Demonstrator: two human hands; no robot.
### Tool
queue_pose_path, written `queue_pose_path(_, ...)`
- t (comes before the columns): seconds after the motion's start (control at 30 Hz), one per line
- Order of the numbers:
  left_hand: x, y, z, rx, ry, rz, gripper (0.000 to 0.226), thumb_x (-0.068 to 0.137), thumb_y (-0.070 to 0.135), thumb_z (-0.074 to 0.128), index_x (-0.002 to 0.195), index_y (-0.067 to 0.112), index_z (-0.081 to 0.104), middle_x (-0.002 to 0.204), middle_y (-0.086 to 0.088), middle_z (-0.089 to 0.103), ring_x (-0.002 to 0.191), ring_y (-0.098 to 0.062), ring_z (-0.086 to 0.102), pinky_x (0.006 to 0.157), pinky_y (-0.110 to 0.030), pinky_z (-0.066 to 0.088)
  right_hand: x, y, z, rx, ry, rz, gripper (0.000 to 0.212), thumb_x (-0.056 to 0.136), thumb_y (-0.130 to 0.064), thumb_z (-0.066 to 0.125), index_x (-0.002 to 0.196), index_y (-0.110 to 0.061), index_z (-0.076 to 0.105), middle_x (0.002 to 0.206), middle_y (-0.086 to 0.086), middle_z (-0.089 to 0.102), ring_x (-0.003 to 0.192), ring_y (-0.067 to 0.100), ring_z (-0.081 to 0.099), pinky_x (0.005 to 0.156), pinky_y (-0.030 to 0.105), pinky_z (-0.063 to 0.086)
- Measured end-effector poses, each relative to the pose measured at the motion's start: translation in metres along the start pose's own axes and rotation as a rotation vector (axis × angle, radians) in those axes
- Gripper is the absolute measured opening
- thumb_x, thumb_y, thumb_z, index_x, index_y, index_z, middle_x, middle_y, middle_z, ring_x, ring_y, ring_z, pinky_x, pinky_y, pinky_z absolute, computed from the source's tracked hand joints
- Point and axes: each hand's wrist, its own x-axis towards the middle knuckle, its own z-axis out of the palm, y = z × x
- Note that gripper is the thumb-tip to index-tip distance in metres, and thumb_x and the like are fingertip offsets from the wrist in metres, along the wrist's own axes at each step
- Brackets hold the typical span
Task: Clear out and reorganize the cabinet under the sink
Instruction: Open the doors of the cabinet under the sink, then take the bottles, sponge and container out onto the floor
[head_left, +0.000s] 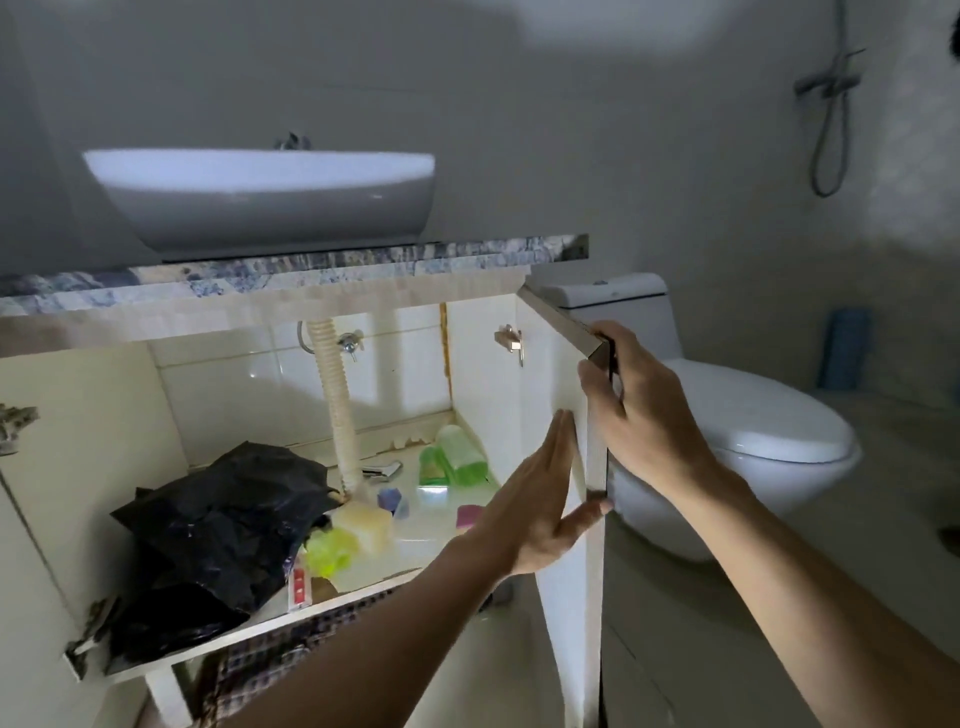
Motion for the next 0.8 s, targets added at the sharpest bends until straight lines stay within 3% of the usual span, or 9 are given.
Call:
queue_pose_path(0.07, 0.01, 0.011, 0.009, 0.024, -0.046, -0.023, 0.09, 0.092, 0.058, 0.042, 0.148, 0.027, -0.021, 0.159, 0.007, -0.017, 0.149, -0.014, 0.005, 0.119, -0.038, 0.024, -0.004, 0.008, -0.011, -0.027, 0.049, 0.074, 0.031, 0.097, -0.012, 0.048, 0.126, -0.002, 0.047, 0.089, -0.001, 0.058, 0.073, 0.017, 0.055, 0.061, 0.004, 0.042)
queue_pose_path(0.17, 0.027, 0.031, 0.023, 0.064, -0.09, -0.027, 0.088, 0.094, 0.051, 0.046, 0.148, 0.03, -0.02, 0.158, 0.009, -0.02, 0.146, -0.021, 0.021, 0.111, -0.039, 0.035, -0.006, 0.024, -0.026, -0.062, 0.108, 0.204, 0.031, 0.097, -0.012, 0.049, 0.125, -0.002, 0.045, 0.091, -0.003, 0.055, 0.076, 0.013, 0.053, 0.058, -0.005, 0.035)
queue_pose_path(0.23, 0.039, 0.041, 0.031, 0.075, -0.128, -0.038, 0.09, 0.094, 0.046, 0.051, 0.148, 0.032, -0.019, 0.157, 0.008, -0.022, 0.142, -0.025, 0.032, 0.106, -0.041, 0.038, -0.005, 0.039, -0.034, -0.081, 0.147, 0.263, 0.02, 0.097, -0.014, 0.049, 0.113, -0.001, 0.047, 0.085, -0.001, 0.056, 0.075, 0.019, 0.057, 0.055, 0.005, 0.039)
queue_pose_path(0.33, 0.055, 0.054, 0.038, 0.076, -0.166, -0.079, 0.09, 0.094, 0.038, 0.053, 0.149, 0.032, -0.018, 0.157, 0.006, -0.023, 0.136, -0.028, 0.041, 0.104, -0.039, 0.041, -0.001, 0.06, -0.046, -0.096, 0.171, 0.339, 0.017, 0.097, -0.017, 0.05, 0.101, -0.001, 0.047, 0.081, 0.005, 0.057, 0.078, 0.031, 0.059, 0.062, 0.027, 0.039)
queue_pose_path(0.6, 0.063, 0.062, 0.038, 0.087, -0.201, -0.106, 0.09, 0.094, 0.035, 0.055, 0.149, 0.033, -0.017, 0.159, 0.004, -0.016, 0.136, -0.03, 0.041, 0.107, -0.043, 0.037, 0.003, 0.067, -0.053, -0.116, 0.156, 0.414, 0.02, 0.097, -0.019, 0.049, 0.11, -0.004, 0.048, 0.094, 0.01, 0.062, 0.089, 0.032, 0.061, 0.068, 0.028, 0.039)
queue_pose_path(0.7, 0.054, 0.052, 0.021, 0.153, -0.269, -0.097, 0.085, 0.095, 0.035, 0.052, 0.149, 0.035, -0.014, 0.161, 0.004, -0.009, 0.141, -0.03, 0.033, 0.11, -0.044, 0.032, -0.002, 0.058, -0.045, -0.218, 0.205, 0.417, 0.033, 0.094, -0.012, 0.051, 0.126, -0.006, 0.043, 0.12, 0.016, 0.057, 0.109, 0.035, 0.057, 0.089, 0.042, 0.048)
queue_pose_path(0.8, 0.039, 0.028, 0.001, 0.19, -0.312, -0.159, 0.078, 0.095, 0.039, 0.049, 0.151, 0.034, -0.006, 0.161, 0.001, 0.004, 0.142, -0.026, 0.029, 0.113, -0.044, 0.029, -0.015, 0.038, -0.035, -0.337, 0.294, 0.303, 0.056, 0.086, -0.009, 0.062, 0.137, -0.006, 0.037, 0.144, 0.018, 0.038, 0.134, 0.034, 0.036, 0.109, 0.053, 0.026)
